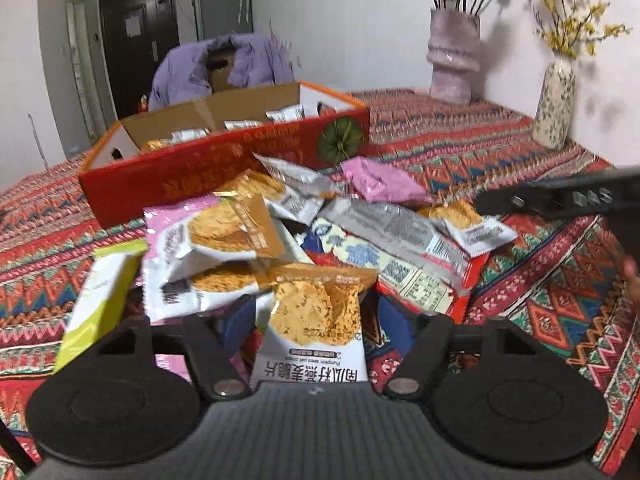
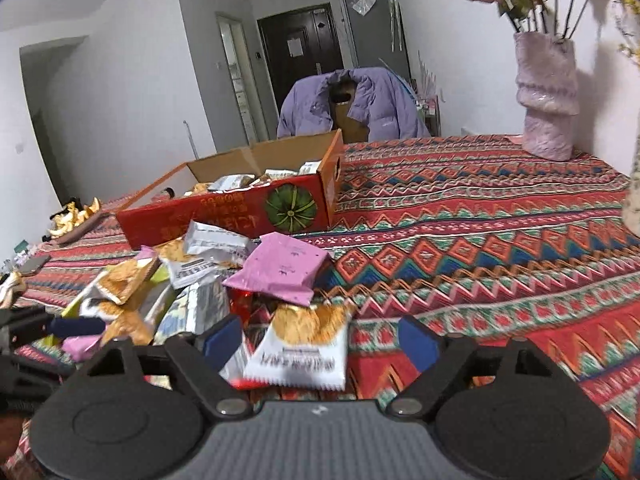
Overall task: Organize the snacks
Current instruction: 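Grasp a gold pumpkin-seed oat crisp packet with the left gripper while the right grasps another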
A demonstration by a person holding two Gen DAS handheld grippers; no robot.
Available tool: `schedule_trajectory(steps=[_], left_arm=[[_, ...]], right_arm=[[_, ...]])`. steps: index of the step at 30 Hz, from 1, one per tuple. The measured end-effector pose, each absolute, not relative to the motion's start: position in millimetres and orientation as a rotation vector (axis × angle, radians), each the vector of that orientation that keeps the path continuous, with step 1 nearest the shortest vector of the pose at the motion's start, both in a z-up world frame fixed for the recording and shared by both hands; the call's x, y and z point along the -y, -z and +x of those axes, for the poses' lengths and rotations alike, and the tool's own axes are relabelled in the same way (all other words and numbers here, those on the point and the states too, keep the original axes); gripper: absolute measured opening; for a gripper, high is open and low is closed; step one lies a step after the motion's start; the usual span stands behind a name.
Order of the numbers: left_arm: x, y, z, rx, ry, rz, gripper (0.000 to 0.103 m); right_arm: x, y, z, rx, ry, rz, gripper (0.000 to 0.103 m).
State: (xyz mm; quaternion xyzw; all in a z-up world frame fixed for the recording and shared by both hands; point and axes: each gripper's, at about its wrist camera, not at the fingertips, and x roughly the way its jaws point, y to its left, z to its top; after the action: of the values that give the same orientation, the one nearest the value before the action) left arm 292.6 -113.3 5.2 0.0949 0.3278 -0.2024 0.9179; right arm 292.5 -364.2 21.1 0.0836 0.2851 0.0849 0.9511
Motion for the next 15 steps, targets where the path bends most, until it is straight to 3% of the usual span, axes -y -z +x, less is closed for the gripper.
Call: schedule_trajectory(steps=[2, 5, 10, 15], left_arm=[[113, 1, 295, -0.686, 0.407, 0.194, 0.068], [113, 6, 292, -0.670, 0.387, 0.199, 0.054], [107, 2, 285, -0.662, 0.390, 0.189, 0.047], [99, -14, 268, -0.617, 0.399, 0.168, 0.047]], right_arm=[[356, -16, 307, -0.598, -0.166, 0.154, 0.081], [343, -5, 322, -0.638, -0.144, 0.107, 0.070], [336, 0, 317, -0.652, -0.123, 0.060, 0.056], [344, -4, 291, -0.673, -0.111, 0.061, 0.051]])
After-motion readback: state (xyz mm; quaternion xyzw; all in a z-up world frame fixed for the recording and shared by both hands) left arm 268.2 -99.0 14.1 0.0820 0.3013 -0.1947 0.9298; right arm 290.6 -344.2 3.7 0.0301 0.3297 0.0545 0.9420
